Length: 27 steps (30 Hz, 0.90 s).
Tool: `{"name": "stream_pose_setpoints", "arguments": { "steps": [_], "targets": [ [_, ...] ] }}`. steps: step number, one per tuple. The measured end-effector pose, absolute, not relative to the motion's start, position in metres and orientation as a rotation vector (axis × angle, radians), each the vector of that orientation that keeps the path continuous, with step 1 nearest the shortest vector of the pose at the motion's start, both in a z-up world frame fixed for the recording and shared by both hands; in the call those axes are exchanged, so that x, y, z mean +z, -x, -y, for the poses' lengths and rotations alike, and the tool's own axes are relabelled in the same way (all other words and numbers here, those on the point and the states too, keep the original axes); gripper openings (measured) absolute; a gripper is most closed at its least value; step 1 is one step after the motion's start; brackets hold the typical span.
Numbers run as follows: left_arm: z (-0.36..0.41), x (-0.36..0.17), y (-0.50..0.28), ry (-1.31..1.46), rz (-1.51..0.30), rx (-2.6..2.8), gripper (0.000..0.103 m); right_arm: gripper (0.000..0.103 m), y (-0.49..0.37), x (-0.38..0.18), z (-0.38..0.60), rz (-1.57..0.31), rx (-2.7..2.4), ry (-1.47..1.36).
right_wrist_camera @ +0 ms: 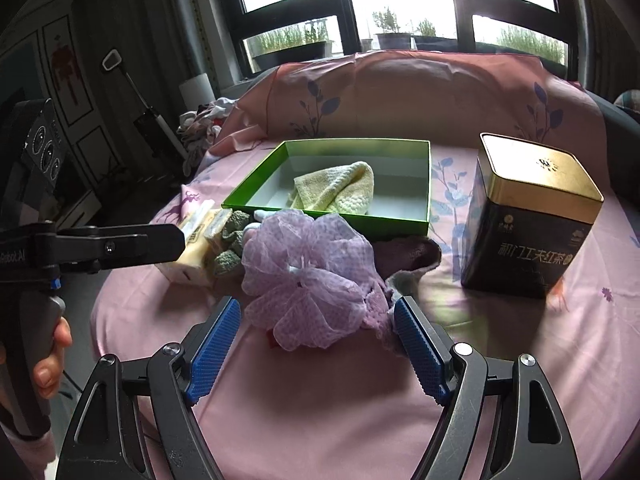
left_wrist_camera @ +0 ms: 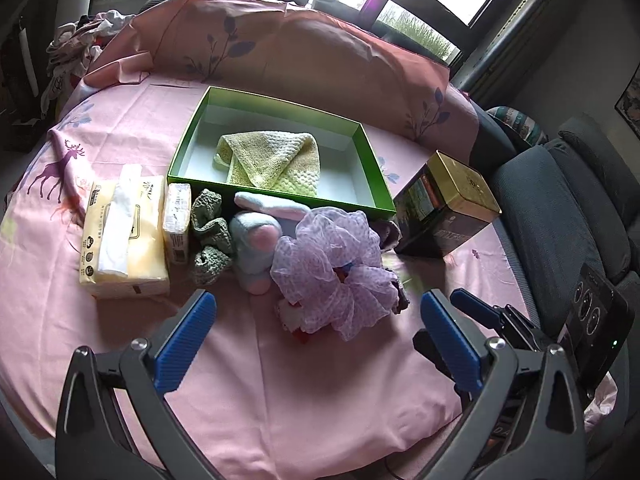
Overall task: Organize soft objects
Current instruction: 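Grasp the purple mesh loofah with the right gripper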
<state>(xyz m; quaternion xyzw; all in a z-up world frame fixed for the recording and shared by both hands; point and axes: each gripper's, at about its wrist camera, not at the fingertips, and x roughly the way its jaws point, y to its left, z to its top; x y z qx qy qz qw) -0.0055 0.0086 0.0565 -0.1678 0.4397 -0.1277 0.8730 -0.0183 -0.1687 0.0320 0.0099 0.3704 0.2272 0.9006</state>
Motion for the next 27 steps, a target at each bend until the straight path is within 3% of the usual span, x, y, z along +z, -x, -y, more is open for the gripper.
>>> {"name": "stream_pose_setpoints", "arguments": {
  "steps": [7,22,25,26,27],
  "targets": [
    [-0.027,0.03,-0.007,0.489,-0.936,-0.29,0.102,0.08,0.021,0.012,0.187,-0.801,0.437,-0.064],
    [-0.006,-0.009,-0.054,0.519,-1.027,-0.376,0.1,0.08,-0.019,-0.016,0.159,-0.824,0.499,-0.071],
    [-0.002,-0.014,-0.062,0.52,-1.041,-0.392,0.086,0.08,-0.025,-0.018,0.152,-0.811,0.509,-0.037],
    [-0.001,-0.016,-0.063,0.521,-1.048,-0.394,0.078,0.076,-0.027,-0.019,0.15,-0.809,0.514,-0.027],
    [0.0,-0.017,-0.065,0.518,-1.055,-0.395,0.072,0.066,-0.029,-0.02,0.148,-0.809,0.522,-0.017]
  ]
}}
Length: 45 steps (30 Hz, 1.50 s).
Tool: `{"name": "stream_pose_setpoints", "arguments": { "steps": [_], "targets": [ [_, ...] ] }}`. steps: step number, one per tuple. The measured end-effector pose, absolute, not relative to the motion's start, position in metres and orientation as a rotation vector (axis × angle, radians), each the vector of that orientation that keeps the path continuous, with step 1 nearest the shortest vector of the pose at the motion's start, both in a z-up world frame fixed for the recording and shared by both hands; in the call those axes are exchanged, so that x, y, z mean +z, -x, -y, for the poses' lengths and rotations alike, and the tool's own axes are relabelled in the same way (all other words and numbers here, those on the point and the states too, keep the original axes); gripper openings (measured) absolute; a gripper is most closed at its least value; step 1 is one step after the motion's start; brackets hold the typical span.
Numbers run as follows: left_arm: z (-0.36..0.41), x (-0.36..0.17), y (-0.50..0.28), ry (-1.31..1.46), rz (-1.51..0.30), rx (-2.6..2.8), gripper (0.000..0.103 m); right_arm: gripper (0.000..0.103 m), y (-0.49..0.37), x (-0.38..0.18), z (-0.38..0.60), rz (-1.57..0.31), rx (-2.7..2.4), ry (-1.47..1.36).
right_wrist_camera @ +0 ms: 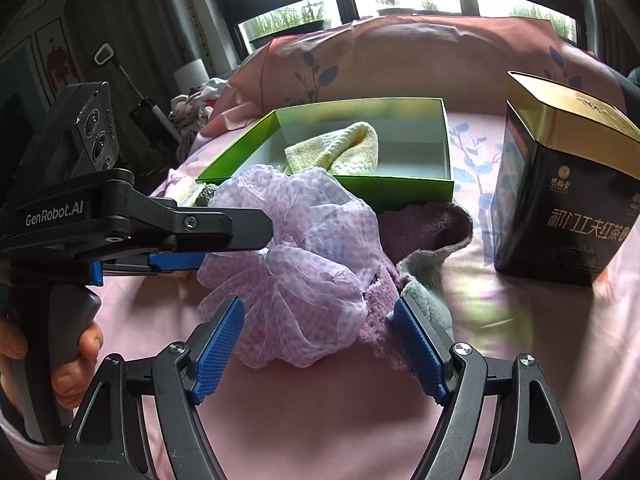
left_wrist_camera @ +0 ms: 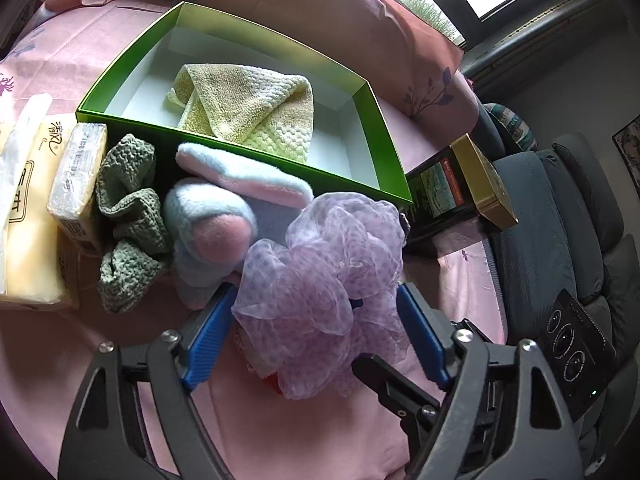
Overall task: Organize soft objects
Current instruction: 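Grasp the purple mesh loofah with the right gripper, then lower the loofah onto the towel in the green box and release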
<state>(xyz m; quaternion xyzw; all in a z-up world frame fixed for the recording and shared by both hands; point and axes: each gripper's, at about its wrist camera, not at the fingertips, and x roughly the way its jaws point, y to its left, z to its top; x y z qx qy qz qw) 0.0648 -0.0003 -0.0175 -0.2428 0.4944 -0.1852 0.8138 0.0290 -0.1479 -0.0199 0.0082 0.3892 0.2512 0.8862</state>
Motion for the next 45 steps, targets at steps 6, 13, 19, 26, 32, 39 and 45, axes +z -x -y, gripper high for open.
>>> {"name": "stream_pose_setpoints", "arguments": {
  "steps": [6,13,19,26,32,39,45],
  "targets": [
    [0.0,-0.023,-0.062,0.513,-1.065,-0.375,0.027,0.016,-0.029,-0.02,0.141,-0.794,0.534,0.031],
    [-0.006,0.011,-0.05,0.526,-0.964,-0.43,0.014,0.013,-0.015,0.017,0.139,-0.703,0.583,0.033],
    [-0.005,0.054,-0.054,0.48,-0.889,-0.47,0.014,0.013,-0.02,0.054,0.136,-0.626,0.605,0.028],
    [-0.002,0.083,-0.094,0.421,-0.854,-0.444,0.014,0.013,-0.057,0.084,0.128,-0.579,0.605,0.041],
    [-0.005,0.077,-0.146,0.403,-0.896,-0.388,0.014,0.013,-0.11,0.081,0.119,-0.614,0.574,0.045],
    [-0.004,0.04,-0.201,0.358,-0.988,-0.296,0.016,0.013,-0.162,0.05,0.113,-0.701,0.522,0.039],
    [-0.006,0.011,-0.228,0.342,-1.069,-0.231,0.036,0.015,-0.19,0.021,0.106,-0.802,0.472,0.067]
  ]
}}
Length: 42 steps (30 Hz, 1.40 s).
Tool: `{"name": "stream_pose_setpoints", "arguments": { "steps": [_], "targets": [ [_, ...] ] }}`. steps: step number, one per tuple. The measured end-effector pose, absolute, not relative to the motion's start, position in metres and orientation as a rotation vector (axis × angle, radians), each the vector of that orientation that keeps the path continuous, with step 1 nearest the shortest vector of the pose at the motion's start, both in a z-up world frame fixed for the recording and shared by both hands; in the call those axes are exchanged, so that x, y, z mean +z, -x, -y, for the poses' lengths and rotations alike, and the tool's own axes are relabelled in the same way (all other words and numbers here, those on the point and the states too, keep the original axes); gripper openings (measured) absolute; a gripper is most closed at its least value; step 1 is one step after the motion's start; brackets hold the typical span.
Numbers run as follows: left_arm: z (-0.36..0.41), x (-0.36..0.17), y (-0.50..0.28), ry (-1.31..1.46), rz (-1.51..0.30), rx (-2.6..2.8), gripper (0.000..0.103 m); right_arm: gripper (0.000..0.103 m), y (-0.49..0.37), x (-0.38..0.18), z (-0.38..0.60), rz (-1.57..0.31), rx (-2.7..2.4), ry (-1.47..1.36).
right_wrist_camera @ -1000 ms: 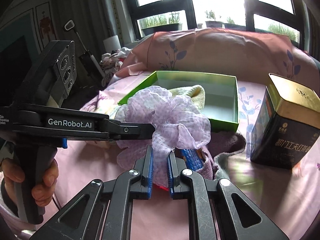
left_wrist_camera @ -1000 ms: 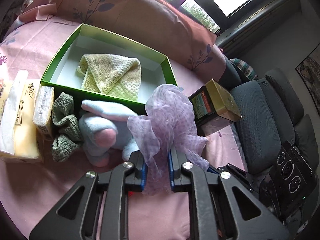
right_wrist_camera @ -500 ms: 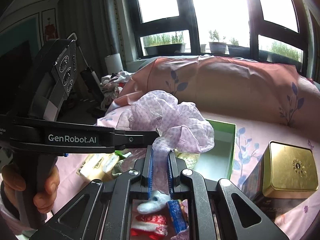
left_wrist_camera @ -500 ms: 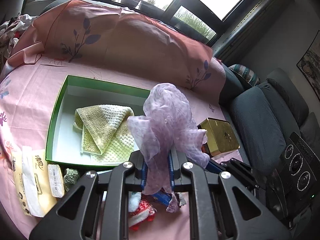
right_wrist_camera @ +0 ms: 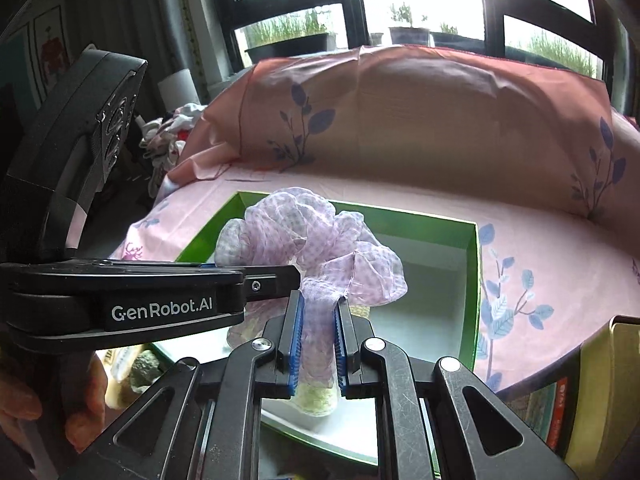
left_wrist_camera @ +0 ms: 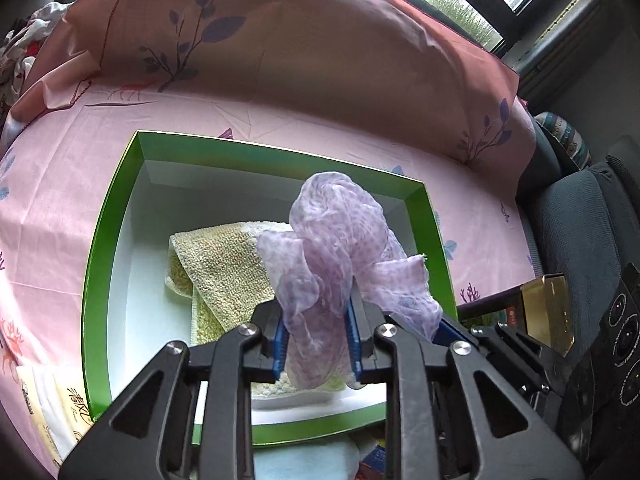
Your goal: Organize soft objects
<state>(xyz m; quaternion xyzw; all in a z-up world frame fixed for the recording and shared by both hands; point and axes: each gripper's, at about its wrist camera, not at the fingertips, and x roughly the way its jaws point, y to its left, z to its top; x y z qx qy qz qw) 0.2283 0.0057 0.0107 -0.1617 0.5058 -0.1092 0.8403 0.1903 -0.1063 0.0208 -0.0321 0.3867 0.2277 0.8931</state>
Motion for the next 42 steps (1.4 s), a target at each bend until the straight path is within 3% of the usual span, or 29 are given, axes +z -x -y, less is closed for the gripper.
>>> {"name": "stream_pose_setpoints", "arguments": {
  "steps": [1,2,3,5,6,13,14,15,17,29,42],
  "targets": [
    [-0.006,0.008,-0.23,0.34,-1.08,-0.219,0.045,0.018,-0.192,0.017,0.105,-0.818,0.457,0.085],
    [-0.008,0.006,-0.232,0.339,-1.087,-0.205,0.069,0.029,-0.193,0.014,0.105,-0.828,0.44,0.1],
    [-0.01,0.005,-0.232,0.339,-1.088,-0.194,0.084,0.045,-0.193,0.013,0.107,-0.831,0.431,0.107],
    [-0.014,0.007,-0.23,0.342,-1.077,-0.187,0.084,0.062,-0.189,0.015,0.114,-0.825,0.456,0.077],
    [-0.015,0.009,-0.229,0.344,-1.08,-0.187,0.084,0.066,-0.187,0.017,0.118,-0.821,0.471,0.055],
    [-0.025,0.031,-0.203,0.339,-1.033,-0.165,0.088,0.067,-0.158,0.037,0.132,-0.767,0.421,0.069],
    [-0.026,0.035,-0.198,0.335,-1.022,-0.161,0.095,0.071,-0.151,0.041,0.133,-0.757,0.403,0.075],
    [-0.027,0.04,-0.192,0.328,-1.008,-0.152,0.101,0.082,-0.144,0.044,0.134,-0.747,0.381,0.08],
    [-0.029,0.049,-0.178,0.321,-0.975,-0.146,0.102,0.089,-0.128,0.052,0.138,-0.717,0.364,0.07],
    [-0.028,0.078,-0.095,0.328,-0.901,-0.177,0.102,0.09,-0.055,0.078,0.144,-0.676,0.371,0.071],
    [-0.009,0.073,-0.037,0.315,-0.882,-0.24,0.102,0.09,-0.009,0.071,0.153,-0.674,0.375,0.068]
  ]
}}
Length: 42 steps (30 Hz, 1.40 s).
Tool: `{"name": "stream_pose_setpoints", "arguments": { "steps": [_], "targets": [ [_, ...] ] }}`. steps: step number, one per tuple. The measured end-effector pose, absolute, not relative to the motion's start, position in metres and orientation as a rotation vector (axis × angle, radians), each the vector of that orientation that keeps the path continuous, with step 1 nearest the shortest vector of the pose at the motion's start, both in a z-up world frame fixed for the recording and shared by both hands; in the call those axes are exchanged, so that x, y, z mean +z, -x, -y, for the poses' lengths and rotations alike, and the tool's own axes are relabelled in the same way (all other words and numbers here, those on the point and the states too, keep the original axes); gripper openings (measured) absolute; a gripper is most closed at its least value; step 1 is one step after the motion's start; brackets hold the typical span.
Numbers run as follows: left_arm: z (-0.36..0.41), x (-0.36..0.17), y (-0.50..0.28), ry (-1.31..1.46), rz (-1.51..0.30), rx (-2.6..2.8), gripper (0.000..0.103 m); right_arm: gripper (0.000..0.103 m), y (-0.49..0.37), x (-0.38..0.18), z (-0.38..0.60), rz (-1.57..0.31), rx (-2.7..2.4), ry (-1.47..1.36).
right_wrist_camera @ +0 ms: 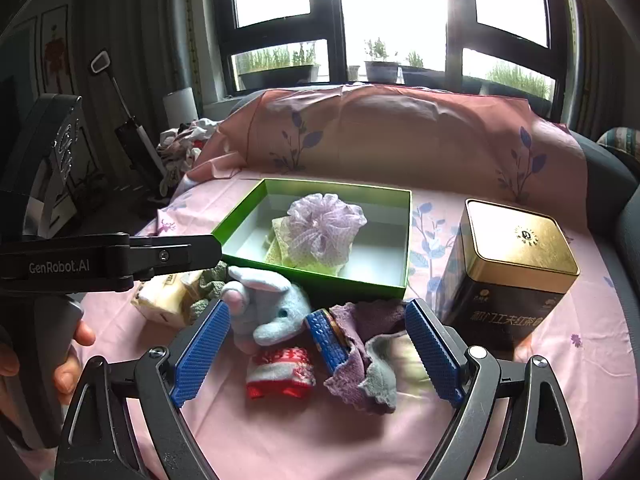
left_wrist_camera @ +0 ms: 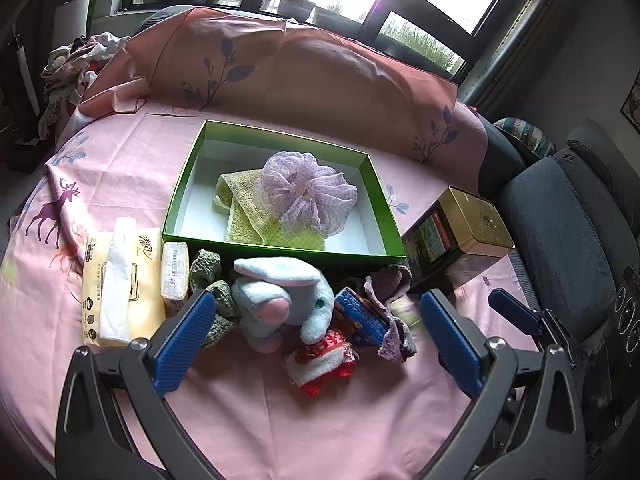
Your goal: Organize soft objects
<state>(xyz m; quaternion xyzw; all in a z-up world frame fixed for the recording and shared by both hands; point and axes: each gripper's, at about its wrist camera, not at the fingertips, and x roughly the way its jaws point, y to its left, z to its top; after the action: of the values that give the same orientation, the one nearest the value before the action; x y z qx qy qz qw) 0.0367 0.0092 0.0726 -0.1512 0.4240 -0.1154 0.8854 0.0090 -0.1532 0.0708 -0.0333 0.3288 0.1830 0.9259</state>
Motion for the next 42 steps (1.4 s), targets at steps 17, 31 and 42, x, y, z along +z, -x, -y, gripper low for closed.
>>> {"name": "stream_pose_setpoints", "arguments": {
  "steps": [17,31,42],
  "targets": [
    [-0.001,0.011,-0.014,0.423,-0.984,-0.303,0.102,0.09,-0.022,-0.023,0.233,-0.882,0.303,-0.22],
    [0.002,-0.005,-0.03,0.404,-1.023,-0.315,0.102,0.012,-0.045,-0.054,0.229,-0.892,0.362,-0.273],
    [0.037,-0.028,-0.016,0.419,-1.181,-0.472,0.102,0.012,0.041,-0.031,0.168,-0.93,0.765,-0.125]
  ]
}}
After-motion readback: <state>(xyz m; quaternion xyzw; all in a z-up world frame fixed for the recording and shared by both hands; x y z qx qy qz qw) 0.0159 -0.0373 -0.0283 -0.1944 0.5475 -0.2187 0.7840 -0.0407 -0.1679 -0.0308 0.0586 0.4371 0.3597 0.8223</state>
